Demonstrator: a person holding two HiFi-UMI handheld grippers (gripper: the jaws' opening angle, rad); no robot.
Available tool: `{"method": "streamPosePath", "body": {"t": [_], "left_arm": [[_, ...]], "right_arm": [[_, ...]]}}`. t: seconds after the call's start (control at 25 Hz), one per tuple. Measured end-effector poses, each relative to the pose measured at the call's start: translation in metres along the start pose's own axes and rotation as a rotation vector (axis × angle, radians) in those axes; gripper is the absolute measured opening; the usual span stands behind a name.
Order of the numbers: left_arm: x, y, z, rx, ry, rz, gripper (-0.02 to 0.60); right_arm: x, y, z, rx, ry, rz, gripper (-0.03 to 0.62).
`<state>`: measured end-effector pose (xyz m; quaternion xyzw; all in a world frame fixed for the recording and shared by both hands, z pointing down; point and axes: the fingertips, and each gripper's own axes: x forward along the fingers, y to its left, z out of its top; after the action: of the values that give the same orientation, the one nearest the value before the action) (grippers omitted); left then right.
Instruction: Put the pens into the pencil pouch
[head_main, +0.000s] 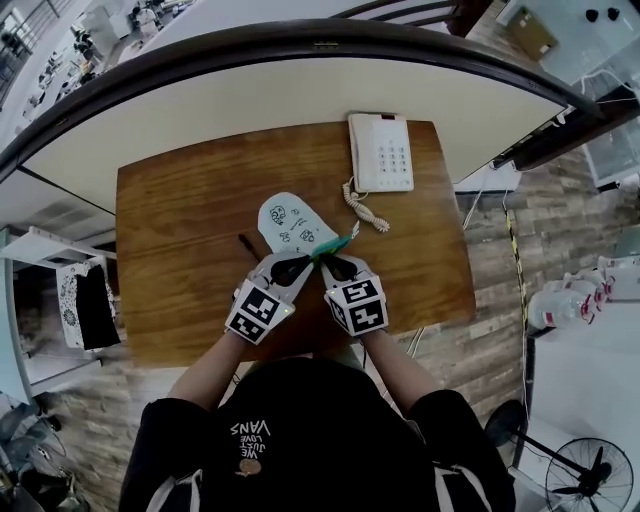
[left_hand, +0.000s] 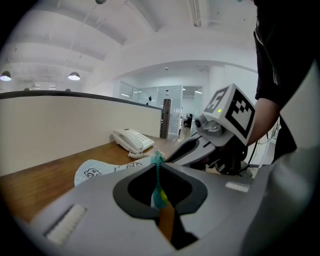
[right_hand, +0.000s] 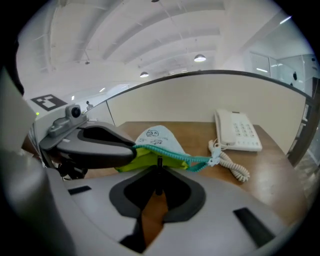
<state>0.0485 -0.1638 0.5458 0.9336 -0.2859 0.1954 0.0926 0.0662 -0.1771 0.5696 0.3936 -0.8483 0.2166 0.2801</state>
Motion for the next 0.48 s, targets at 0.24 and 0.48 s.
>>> {"method": "streamPosePath", "body": {"t": [0.24,0.48], "left_arm": [[-0.007,-0.007,0.002,-0.034,-0.036,-0.030,0.029],[-0.009,0.006,0.005,-0.092,-0.054,-0.005,0.029]], "right_arm": [[0.012,-0.002,0.007,0.024,-0.002,0.003,0.044],[0.011,0.000,0.017,0.053,-0.063,0.015,0.050]]}}
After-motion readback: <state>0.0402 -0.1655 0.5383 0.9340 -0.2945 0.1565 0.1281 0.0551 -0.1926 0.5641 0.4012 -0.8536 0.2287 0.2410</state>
